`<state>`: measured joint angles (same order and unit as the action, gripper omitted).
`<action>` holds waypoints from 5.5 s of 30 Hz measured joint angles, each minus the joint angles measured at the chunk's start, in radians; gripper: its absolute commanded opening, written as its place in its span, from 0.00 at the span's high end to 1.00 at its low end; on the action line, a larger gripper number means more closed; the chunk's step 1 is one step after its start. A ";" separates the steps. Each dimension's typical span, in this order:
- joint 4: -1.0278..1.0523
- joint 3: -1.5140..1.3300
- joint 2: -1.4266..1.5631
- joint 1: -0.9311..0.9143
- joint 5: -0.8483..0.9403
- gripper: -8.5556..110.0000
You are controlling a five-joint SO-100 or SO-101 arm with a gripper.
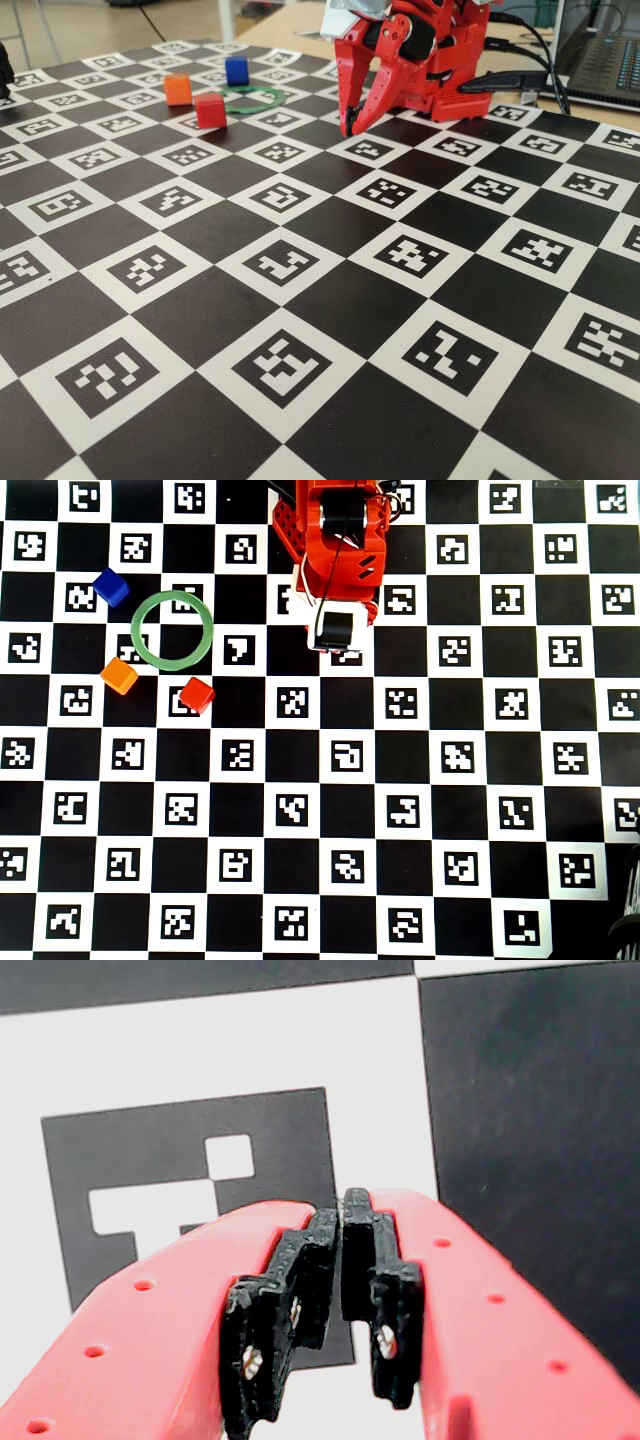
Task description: Grab the red cube then put it in the green circle then put the blue cube on top and finally the orange cube on top
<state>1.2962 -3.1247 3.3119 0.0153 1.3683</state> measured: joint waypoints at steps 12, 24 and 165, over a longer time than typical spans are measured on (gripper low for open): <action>0.143 0.408 -0.342 0.020 -0.167 0.96; 0.360 0.922 -0.781 0.020 -0.380 0.96; -0.282 1.124 -1.793 -0.724 -0.962 0.50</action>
<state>1.0140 -2.0003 1.5186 -0.7087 0.4065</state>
